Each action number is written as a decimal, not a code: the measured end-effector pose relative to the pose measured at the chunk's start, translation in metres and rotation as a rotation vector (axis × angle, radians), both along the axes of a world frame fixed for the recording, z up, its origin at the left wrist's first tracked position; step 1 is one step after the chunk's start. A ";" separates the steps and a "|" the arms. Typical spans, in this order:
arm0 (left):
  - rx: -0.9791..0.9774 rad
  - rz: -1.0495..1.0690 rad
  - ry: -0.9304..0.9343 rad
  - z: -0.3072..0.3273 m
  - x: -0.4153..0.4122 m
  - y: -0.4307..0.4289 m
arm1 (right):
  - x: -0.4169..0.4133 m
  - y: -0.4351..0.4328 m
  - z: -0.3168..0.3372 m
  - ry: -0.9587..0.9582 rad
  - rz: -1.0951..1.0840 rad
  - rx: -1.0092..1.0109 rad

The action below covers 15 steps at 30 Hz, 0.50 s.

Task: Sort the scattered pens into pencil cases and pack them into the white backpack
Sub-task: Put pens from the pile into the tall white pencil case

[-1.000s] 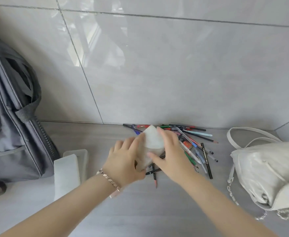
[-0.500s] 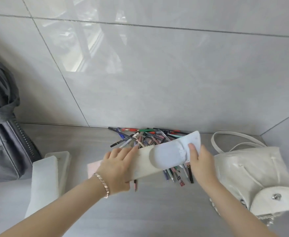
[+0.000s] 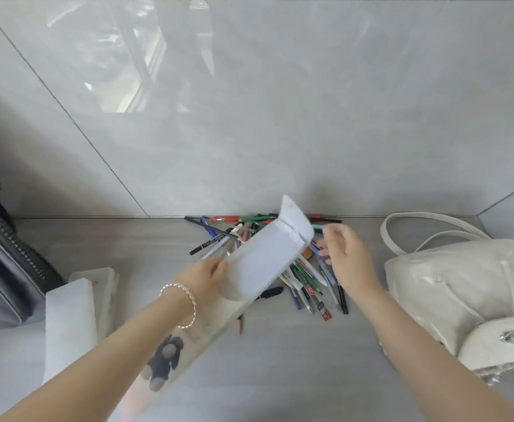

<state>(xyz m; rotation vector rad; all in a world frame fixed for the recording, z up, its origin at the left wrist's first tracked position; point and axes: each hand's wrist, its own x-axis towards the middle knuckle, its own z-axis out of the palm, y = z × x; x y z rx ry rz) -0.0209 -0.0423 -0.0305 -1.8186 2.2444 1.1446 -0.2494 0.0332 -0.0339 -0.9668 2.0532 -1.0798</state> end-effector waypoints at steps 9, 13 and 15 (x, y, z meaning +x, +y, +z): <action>-0.005 0.287 0.045 -0.017 0.022 -0.015 | -0.015 0.034 -0.069 0.472 0.086 0.601; 0.015 0.295 0.015 -0.017 0.028 -0.009 | -0.002 0.031 -0.057 0.438 0.066 0.467; 0.032 0.320 0.032 -0.014 0.026 -0.007 | 0.011 0.028 -0.055 0.493 0.231 0.473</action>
